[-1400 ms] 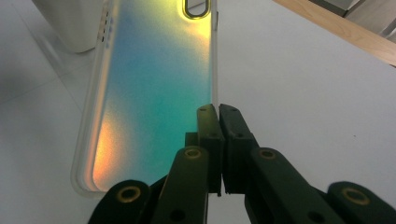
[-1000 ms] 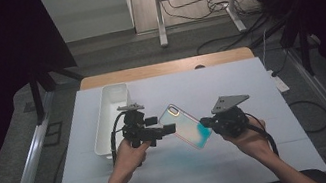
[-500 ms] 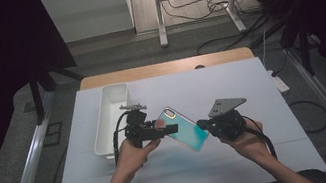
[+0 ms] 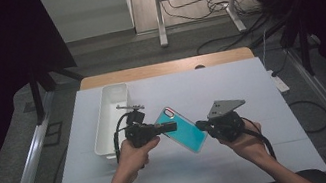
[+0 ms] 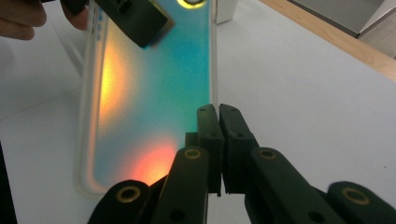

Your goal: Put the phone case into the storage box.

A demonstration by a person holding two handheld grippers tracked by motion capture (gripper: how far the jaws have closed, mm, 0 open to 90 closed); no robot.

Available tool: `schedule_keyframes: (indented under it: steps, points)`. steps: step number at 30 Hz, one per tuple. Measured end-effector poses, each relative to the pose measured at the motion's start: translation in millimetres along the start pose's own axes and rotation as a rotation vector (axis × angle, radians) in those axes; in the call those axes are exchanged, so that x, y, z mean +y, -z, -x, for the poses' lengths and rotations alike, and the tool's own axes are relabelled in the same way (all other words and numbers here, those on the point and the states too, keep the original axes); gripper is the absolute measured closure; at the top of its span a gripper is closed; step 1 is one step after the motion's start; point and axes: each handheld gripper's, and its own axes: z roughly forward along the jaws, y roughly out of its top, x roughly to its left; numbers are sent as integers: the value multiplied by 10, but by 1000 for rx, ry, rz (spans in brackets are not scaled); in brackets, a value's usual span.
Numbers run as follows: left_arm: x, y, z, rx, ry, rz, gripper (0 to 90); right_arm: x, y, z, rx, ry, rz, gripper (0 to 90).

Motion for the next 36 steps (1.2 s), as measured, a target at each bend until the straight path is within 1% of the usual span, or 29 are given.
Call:
schedule_keyframes:
  steps: [1,2,4,8,10,12,13,15,16,19,20,22,23,24,25,26,27,30,31,33,34,36]
  points:
    - [-4,1,-3,-6,9,7,822,0,-9,-5,-2,5,-3,874]
    - [-6,1,-2,-3,11,7,844,0,-18,-16,-4,20,-8,871]
    - [-7,0,8,6,8,3,849,-1,-43,-39,-8,32,-23,870]
    - [-2,8,29,14,-6,4,853,-9,-57,-26,7,15,-23,856]
    - [6,18,46,19,-20,4,854,-6,-45,-18,19,0,-20,840]
    - [18,37,63,36,-42,-6,854,-2,-34,-3,47,-22,-16,773]
    - [21,46,68,37,-51,-8,853,-1,-27,5,52,-30,-12,739]
    - [27,62,75,54,-69,-10,853,2,-17,23,71,-49,-17,674]
    - [31,71,79,67,-80,-17,853,2,-14,30,72,-56,-17,642]
    - [37,93,81,85,-107,-25,853,0,-10,56,94,-73,-17,532]
    - [40,100,80,90,-117,-30,853,-1,-6,63,94,-75,-13,491]
    - [43,110,83,96,-137,-39,853,-1,-5,83,110,-81,-9,406]
    - [45,117,87,105,-145,-44,853,0,-5,93,118,-90,-9,363]
    - [45,117,87,105,-145,-44,853,-1,-7,105,127,-96,-3,315]
    - [48,124,91,109,-151,-48,853,-1,-7,105,127,-96,-3,315]
    - [52,132,94,106,-160,-52,852,-9,-19,130,155,-119,-3,196]
    - [54,137,95,106,-165,-53,852,-9,-19,130,155,-119,-3,196]
    - [63,149,109,106,-186,-66,852,-31,-48,150,167,-149,-6,49]
    - [66,152,113,109,-194,-71,852,-35,-57,153,166,-148,-9,9]
    - [70,148,124,106,-209,-77,852,-52,-72,151,160,-139,2,0]
    - [70,146,130,109,-220,-86,852,-54,-75,150,165,-139,9,0]
    - [71,136,145,111,-228,-94,852,-51,-78,147,181,-139,19,0]
